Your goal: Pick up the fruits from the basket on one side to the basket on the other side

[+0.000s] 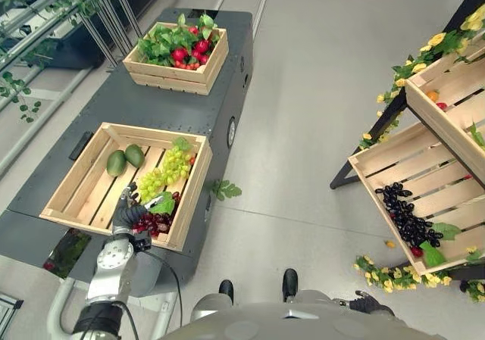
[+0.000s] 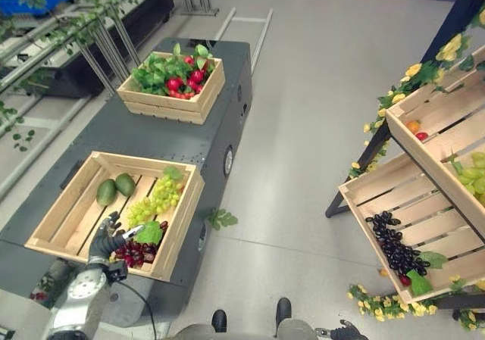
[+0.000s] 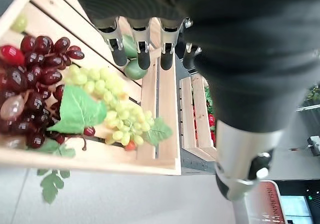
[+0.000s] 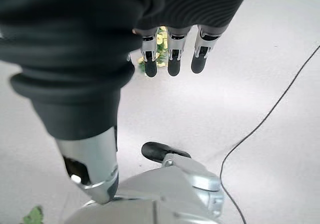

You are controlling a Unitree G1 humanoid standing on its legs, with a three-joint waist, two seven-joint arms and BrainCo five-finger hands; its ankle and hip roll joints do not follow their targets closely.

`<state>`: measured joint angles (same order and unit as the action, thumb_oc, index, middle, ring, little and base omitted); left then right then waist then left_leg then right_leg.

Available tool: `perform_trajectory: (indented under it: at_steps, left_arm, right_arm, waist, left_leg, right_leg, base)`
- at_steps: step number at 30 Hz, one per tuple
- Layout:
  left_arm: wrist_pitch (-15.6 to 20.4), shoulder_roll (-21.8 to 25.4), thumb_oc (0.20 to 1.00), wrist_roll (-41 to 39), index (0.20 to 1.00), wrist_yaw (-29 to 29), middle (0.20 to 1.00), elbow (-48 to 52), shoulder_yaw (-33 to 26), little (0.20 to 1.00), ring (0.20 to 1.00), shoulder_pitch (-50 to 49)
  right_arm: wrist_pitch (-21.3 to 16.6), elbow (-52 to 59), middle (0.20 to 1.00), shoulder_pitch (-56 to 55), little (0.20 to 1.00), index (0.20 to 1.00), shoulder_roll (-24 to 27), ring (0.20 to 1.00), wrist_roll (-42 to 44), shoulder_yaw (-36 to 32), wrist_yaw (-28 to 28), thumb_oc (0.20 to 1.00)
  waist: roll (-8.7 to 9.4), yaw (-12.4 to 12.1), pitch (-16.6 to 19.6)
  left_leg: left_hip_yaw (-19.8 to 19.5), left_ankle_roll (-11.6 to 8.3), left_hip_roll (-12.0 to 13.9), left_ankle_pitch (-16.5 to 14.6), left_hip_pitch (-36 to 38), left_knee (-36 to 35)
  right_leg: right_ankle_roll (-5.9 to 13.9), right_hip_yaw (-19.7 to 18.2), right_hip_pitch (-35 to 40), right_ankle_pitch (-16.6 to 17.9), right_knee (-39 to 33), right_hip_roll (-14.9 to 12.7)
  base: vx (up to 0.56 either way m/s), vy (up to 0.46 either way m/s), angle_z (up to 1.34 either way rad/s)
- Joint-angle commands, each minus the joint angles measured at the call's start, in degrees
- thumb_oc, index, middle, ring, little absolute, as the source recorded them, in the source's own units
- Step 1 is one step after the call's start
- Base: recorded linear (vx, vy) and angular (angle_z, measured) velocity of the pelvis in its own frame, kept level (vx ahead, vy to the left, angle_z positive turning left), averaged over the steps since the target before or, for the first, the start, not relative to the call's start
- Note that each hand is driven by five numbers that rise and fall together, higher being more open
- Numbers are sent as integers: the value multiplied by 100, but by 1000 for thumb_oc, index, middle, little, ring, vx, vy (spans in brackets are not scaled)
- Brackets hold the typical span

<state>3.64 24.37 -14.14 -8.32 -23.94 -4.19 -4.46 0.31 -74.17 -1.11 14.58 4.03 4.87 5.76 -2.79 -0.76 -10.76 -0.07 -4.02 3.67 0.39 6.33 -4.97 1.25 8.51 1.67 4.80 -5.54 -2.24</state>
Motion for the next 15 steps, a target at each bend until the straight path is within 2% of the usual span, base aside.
perform_trajectory:
  at_steps: [1,5,10,15]
  left_arm:
    - [76,428,1000,476,1000,5,1000,-97,-229,1000,1000,607]
    - [-5,606,1000,715,1000,31,1000,-248,-181,1000,1000,802]
    - [-134,1046,1000,1178,1000,-39,1000,-643,13,1000,1000,1318]
    - [-173,1407,1000,1281,1000,-56,1000,-1032,259,1000,1000,1836]
  right_arm:
    - [-63,-92,1000,373,1000,1000,33,1000,151,-14,20,1000]
    - [-60,-84,1000,381,1000,1000,44,1000,148,5,1,1000]
    - [-62,-74,1000,442,1000,1000,90,1000,184,57,-12,1000]
    - [-79,-31,1000,566,1000,1000,136,1000,255,138,-3,1000]
  waist:
    - [334,150,-234]
    - [359,164,-282]
    - [393,227,-414]
    - [409,280,-558]
  left_leg:
    - [-33,130,-328,-67,-256,-3]
    - [-25,128,-335,-22,-361,-3]
    - [-22,126,-344,71,-585,-3]
    - [-9,132,-387,190,-852,-3]
  right_leg:
    - [536,14,118,-174,54,-271]
    - [546,7,17,-129,54,-268]
    - [563,-18,-230,-15,54,-264]
    - [575,-33,-503,125,54,-275]
  base:
    - [-70,-1,0]
    - [-60,-3,-1]
    - [-77,-1,-1]
    - [-100,7,-1]
